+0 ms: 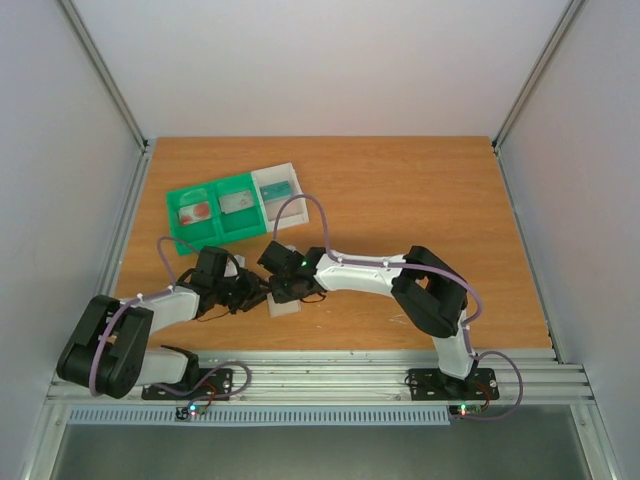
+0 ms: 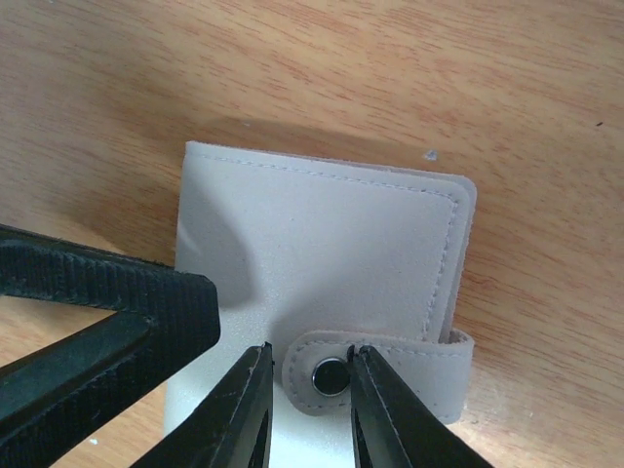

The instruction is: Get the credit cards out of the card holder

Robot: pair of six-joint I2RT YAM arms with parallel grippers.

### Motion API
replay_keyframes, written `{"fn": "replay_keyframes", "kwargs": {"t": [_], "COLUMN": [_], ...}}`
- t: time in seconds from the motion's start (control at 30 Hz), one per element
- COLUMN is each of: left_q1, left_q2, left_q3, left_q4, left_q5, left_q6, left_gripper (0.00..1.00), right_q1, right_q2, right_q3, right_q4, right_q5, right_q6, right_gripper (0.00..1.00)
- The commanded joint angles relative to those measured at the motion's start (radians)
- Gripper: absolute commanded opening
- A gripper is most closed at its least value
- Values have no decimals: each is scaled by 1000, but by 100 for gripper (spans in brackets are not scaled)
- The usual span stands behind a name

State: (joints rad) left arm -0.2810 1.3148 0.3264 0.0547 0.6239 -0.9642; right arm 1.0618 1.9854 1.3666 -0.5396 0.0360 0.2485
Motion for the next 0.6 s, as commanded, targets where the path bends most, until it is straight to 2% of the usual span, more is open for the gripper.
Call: {"fn": "replay_keyframes", "kwargs": {"t": [0.0,0.27,0.57], "left_q1": [5,6,6], "left_q2": [25,26,31], "left_q3": [-9,-9,-6], "left_q4": [22,20,11], "left_q5": [-2,2,-1], "left_q6": [0,-17,-12], "left_gripper": [37,34,34], "right_q1": [17,24,26], "right_q2": [45,66,25], "right_q3": [17,27,-18], "right_q4": [-57,-87,-29], "right_q5": [102,175,152], "right_q6": [-20,-19,-24], "right_gripper": [24,20,5]}}
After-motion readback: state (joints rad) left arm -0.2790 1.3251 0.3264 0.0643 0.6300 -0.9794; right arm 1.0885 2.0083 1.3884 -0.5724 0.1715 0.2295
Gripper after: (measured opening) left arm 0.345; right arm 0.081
